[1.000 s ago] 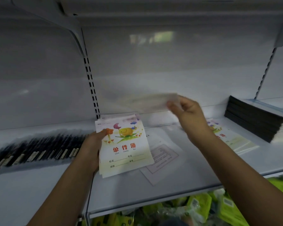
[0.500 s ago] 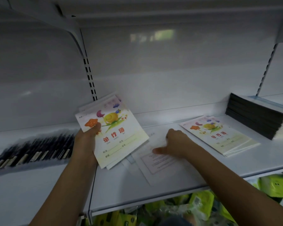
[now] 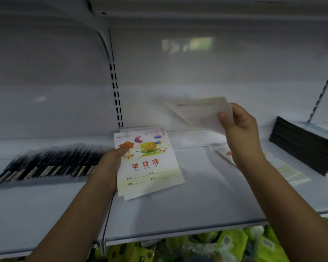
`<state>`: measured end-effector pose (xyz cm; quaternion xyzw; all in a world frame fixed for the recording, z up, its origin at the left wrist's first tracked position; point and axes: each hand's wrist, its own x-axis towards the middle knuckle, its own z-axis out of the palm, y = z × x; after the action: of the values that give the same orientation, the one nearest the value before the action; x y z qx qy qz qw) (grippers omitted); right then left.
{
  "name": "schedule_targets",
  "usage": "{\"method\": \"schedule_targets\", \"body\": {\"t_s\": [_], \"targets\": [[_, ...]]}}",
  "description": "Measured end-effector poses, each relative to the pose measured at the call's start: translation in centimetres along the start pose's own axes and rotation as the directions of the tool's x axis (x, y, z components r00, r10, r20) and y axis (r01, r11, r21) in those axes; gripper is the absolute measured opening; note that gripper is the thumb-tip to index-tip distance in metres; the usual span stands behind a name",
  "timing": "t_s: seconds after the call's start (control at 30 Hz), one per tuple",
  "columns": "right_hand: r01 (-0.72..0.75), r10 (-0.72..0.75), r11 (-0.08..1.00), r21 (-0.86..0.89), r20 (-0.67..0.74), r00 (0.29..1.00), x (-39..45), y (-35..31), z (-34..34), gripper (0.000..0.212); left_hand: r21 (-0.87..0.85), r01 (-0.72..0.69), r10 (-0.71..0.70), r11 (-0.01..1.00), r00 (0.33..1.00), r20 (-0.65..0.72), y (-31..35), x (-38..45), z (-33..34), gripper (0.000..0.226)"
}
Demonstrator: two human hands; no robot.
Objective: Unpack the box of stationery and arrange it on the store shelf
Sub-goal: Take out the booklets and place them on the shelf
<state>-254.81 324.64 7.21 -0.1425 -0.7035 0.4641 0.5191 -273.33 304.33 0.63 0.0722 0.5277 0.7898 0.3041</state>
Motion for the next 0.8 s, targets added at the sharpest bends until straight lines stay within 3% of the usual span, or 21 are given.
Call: {"method": "schedule_targets", "body": {"t_s": [0.1,0.2,0.27,0.3,0.33,0.4,0.43,0.5,0.57,0.67,0.73,0.8], "targets": [[0.048,-0.066,0.997,0.059,0.352,0.934,-1.2,0.6,1.9,0.031,0.036,0.032,-0.034,0.999,0.998,0.050,-0.4,0.0,0.6,0.036],[0.194,-0.095,0.979,-0.061,0.707,0.701,-3.5,4.1,3.2,0.025,0.140,0.052,-0.070,0.989,0.990,0.123,-0.5,-0.2,0.6,0.053],[0.324,-0.122,0.943,-0.079,0.823,0.555,-4.6,6.2,3.1,0.028,0.246,0.021,-0.058,0.969,0.988,0.145,-0.6,-0.4,0.5,0.037],[0.312,-0.080,0.944,-0.109,0.841,0.536,-4.8,6.7,2.9,0.038,0.274,-0.010,-0.036,0.962,0.986,0.162,-0.7,-0.5,0.4,0.030],[0.249,-0.019,0.957,-0.152,0.819,0.573,-4.8,7.0,2.8,0.052,0.272,-0.036,-0.012,0.962,0.985,0.172,-0.8,-0.6,0.3,0.028],[-0.013,0.150,0.977,-0.212,0.642,0.752,-4.3,6.7,2.8,0.074,0.212,-0.096,0.053,0.973,0.978,0.200,-0.8,-1.0,0.5,0.031],[-0.153,0.231,0.971,-0.186,0.534,0.813,-4.0,6.3,2.9,0.070,0.179,-0.133,0.096,0.975,0.975,0.203,-0.6,-1.1,0.9,0.032],[-0.346,0.344,0.935,-0.076,0.426,0.837,-3.3,4.8,3.2,0.045,0.129,-0.215,0.190,0.968,0.965,0.182,0.1,-1.5,2.1,0.034],[-0.369,0.342,0.929,-0.021,0.426,0.838,-2.4,2.7,3.3,0.047,0.139,-0.337,0.314,0.931,0.935,0.163,0.9,-1.8,3.8,0.036],[-0.229,0.207,0.973,0.022,0.344,0.916,-1.1,0.5,2.8,0.025,0.251,-0.517,0.473,0.818,0.854,0.217,1.8,-2.4,6.4,0.035],[-0.201,0.181,0.978,0.051,0.263,0.948,-0.8,0.2,1.9,0.019,0.327,-0.554,0.482,0.765,0.831,0.279,1.5,-2.4,7.5,0.033],[-0.263,0.234,0.960,0.096,0.242,0.942,-1.0,1.1,1.0,0.022,0.381,-0.510,0.427,0.771,0.858,0.286,-0.3,-1.9,7.4,0.034]]}}
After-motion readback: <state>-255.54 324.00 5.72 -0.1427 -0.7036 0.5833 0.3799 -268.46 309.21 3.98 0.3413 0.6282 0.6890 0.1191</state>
